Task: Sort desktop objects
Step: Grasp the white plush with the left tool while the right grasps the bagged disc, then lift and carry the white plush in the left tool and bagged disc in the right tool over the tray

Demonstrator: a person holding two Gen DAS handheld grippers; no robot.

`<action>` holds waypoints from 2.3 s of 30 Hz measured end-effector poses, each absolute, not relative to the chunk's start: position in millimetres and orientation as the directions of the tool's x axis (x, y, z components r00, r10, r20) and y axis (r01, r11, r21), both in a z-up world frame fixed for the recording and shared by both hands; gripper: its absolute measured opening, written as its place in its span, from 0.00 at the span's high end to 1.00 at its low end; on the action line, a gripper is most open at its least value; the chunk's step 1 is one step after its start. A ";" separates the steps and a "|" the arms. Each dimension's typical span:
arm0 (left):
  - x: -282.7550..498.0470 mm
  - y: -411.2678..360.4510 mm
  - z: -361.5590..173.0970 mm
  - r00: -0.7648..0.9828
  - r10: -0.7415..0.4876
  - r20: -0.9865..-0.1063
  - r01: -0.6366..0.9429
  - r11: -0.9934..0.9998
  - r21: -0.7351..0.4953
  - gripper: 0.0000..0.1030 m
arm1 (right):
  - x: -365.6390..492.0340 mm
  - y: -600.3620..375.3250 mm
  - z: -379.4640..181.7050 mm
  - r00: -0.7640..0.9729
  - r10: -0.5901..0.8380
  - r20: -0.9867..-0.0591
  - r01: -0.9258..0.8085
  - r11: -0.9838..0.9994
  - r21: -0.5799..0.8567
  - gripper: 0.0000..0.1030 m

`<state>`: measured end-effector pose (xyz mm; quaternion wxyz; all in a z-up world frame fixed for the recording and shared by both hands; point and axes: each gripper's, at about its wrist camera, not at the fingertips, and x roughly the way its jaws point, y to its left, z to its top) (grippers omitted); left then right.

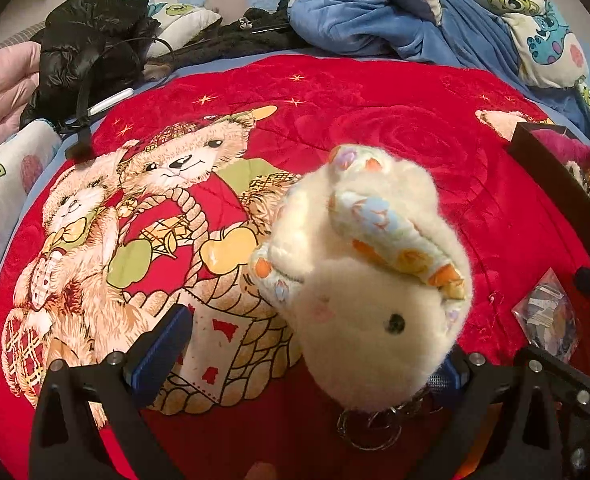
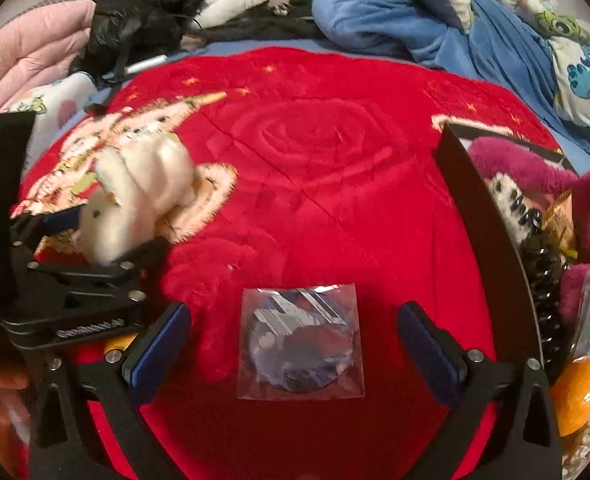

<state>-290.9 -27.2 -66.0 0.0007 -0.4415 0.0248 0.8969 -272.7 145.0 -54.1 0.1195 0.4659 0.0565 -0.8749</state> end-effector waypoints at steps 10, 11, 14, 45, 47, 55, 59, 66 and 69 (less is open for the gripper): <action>-292.2 -26.6 -67.3 -0.606 -0.030 -0.795 -0.021 -0.998 0.054 0.00 | -273.2 146.5 -65.5 -0.550 -0.110 -0.828 0.241 -0.970 -0.031 0.00; -291.3 -26.1 -66.8 -0.606 -0.030 -0.795 -0.021 -0.998 0.054 0.00 | -273.0 146.3 -65.3 -0.552 -0.110 -0.827 0.240 -0.970 -0.031 0.00; -291.6 -26.1 -67.0 -0.607 -0.032 -0.794 -0.021 -0.998 0.056 0.00 | -273.3 147.6 -66.4 -0.552 -0.120 -0.825 0.236 -0.972 -0.017 0.00; -274.5 0.3 -55.8 -0.668 0.006 -0.744 -0.124 -0.987 0.104 0.61 | -262.9 146.0 -60.0 -0.599 -0.113 -0.793 0.213 -0.977 -0.021 0.44; -273.7 1.1 -54.4 -0.674 -0.001 -0.739 -0.120 -0.986 0.111 0.62 | -263.1 147.1 -58.6 -0.597 -0.119 -0.794 0.210 -0.978 -0.011 0.44; -264.8 5.3 -34.3 -0.698 0.006 -0.716 -0.126 -0.986 0.114 0.62 | -261.9 154.7 -48.5 -0.591 -0.170 -0.788 0.208 -0.977 0.054 0.44; -259.2 9.9 -14.9 -0.721 0.031 -0.692 -0.131 -0.987 0.092 0.62 | -259.9 156.8 -39.8 -0.600 -0.179 -0.780 0.202 -0.977 0.068 0.44; -248.4 27.8 11.7 -0.755 0.062 -0.653 -0.152 -0.985 0.083 0.62 | -250.4 173.3 -20.9 -0.632 -0.191 -0.751 0.181 -0.979 0.096 0.44; -244.0 38.9 17.3 -0.765 0.067 -0.641 -0.165 -0.982 0.093 0.62 | -244.9 184.5 -7.3 -0.652 -0.206 -0.729 0.172 -0.977 0.122 0.44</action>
